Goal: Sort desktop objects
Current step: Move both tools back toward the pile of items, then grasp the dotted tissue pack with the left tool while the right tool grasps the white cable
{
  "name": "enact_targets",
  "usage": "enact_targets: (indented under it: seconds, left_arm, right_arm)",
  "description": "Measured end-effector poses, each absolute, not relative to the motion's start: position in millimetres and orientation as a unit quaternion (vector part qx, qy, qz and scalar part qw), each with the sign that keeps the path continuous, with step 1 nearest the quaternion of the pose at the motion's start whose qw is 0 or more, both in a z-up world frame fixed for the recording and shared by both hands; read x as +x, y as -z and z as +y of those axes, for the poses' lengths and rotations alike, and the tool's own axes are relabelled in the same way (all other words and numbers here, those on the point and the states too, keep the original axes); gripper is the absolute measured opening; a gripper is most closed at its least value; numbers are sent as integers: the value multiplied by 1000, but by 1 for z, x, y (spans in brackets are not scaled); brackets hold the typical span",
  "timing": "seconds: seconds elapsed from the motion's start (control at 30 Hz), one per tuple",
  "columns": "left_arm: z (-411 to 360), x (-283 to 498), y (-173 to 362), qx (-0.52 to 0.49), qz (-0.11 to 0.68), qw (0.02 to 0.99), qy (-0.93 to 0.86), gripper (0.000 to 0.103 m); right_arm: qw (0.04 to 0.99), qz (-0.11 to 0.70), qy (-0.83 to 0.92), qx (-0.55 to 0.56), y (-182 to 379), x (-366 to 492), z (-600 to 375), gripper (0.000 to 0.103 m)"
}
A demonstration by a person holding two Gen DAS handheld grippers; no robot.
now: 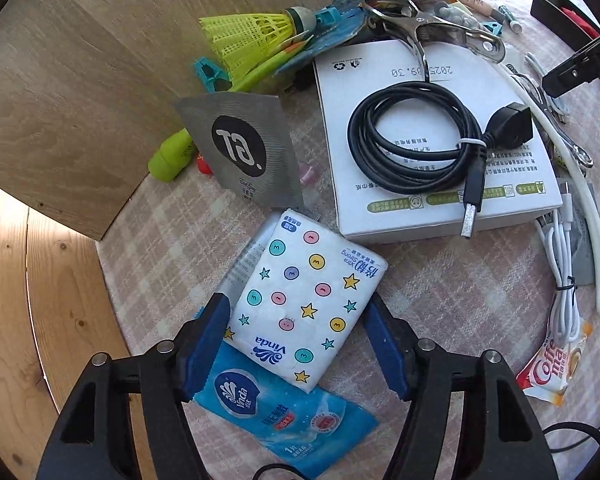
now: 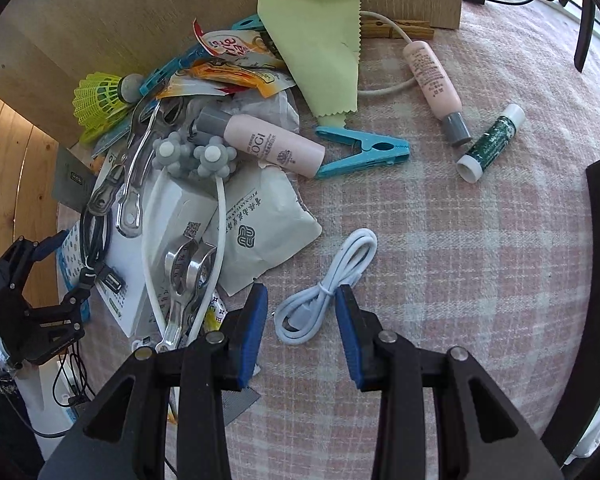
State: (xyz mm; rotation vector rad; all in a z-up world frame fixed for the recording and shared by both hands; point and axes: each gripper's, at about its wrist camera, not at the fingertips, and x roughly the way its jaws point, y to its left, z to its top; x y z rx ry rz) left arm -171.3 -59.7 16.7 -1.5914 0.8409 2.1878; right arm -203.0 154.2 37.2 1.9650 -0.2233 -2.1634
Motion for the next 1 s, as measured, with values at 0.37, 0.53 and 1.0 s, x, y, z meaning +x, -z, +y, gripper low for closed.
enact_targets:
  seconds: [0.37, 0.53, 1.0]
  left_arm:
    - [-63, -148, -25, -577, 224, 91, -780, 52]
    - [-57, -139, -27, -583, 207, 71, -782, 52]
    - [-68, -133, -70, -566, 149, 42, -810, 51]
  right_arm:
    - [121, -64, 752, 645, -39, -178, 169, 7]
    - [128, -69, 751, 645, -36, -162, 178, 7]
    - [144, -70, 759, 631, -54, -161, 179, 7]
